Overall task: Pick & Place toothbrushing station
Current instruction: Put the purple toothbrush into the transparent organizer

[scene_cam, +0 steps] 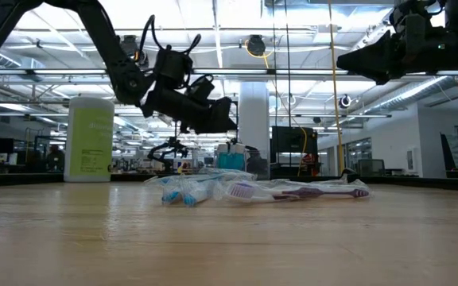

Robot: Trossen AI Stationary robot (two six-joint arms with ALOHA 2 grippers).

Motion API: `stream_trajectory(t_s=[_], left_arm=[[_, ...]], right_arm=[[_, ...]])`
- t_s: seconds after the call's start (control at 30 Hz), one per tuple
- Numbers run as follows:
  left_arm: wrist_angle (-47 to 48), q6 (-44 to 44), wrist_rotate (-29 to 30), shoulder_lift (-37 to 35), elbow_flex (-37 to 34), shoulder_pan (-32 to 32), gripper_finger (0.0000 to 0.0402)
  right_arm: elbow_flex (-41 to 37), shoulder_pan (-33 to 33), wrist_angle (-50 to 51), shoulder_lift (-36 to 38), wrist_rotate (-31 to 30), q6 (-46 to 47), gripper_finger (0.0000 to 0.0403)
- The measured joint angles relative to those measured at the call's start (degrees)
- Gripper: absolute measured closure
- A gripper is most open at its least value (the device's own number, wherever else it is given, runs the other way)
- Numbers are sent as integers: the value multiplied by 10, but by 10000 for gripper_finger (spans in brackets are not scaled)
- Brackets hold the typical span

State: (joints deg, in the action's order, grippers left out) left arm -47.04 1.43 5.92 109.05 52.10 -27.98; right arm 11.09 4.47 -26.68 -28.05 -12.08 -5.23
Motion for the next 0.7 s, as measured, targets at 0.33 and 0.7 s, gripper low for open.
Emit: stream_trajectory(t_s=[0.33, 0.7], left_arm=[[193, 2, -62, -131, 0, 6, 206], [83, 36, -52, -374, -212, 77, 206]], right_arm=[[0, 0, 0, 0, 1, 2, 303], [0, -1, 9, -9, 17, 45, 303]])
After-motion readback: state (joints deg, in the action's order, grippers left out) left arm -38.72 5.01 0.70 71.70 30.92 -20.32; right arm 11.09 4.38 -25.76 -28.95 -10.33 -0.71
